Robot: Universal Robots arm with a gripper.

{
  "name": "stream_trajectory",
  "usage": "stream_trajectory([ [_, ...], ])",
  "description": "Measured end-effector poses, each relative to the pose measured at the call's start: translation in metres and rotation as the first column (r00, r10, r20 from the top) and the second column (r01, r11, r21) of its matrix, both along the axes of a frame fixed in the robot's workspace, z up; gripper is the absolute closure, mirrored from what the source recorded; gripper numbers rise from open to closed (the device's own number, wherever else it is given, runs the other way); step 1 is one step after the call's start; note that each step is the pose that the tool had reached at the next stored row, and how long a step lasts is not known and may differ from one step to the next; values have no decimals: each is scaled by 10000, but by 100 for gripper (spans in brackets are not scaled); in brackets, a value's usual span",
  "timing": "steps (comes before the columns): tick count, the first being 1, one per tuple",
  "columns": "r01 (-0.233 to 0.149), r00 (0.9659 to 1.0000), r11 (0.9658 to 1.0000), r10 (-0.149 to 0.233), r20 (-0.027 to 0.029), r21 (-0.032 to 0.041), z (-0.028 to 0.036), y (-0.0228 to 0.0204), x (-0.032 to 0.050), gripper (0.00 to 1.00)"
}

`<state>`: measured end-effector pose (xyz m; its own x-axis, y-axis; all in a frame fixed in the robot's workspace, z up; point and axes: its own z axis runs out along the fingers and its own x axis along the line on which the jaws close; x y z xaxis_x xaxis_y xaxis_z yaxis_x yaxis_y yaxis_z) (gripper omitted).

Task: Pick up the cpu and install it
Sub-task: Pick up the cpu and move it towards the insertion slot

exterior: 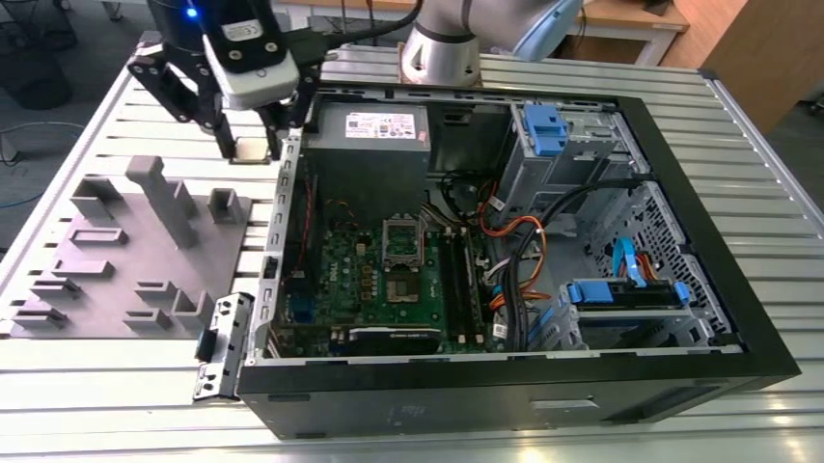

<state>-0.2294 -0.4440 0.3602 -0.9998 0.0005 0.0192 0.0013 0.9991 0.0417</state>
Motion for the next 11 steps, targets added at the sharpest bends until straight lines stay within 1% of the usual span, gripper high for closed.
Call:
stream_trajectory([
  [7, 2, 10000, 10000, -2, -13, 0, 0, -1, 315, 53],
  [11, 1, 10000, 10000, -1, -16, 0, 0, -1, 470, 53],
])
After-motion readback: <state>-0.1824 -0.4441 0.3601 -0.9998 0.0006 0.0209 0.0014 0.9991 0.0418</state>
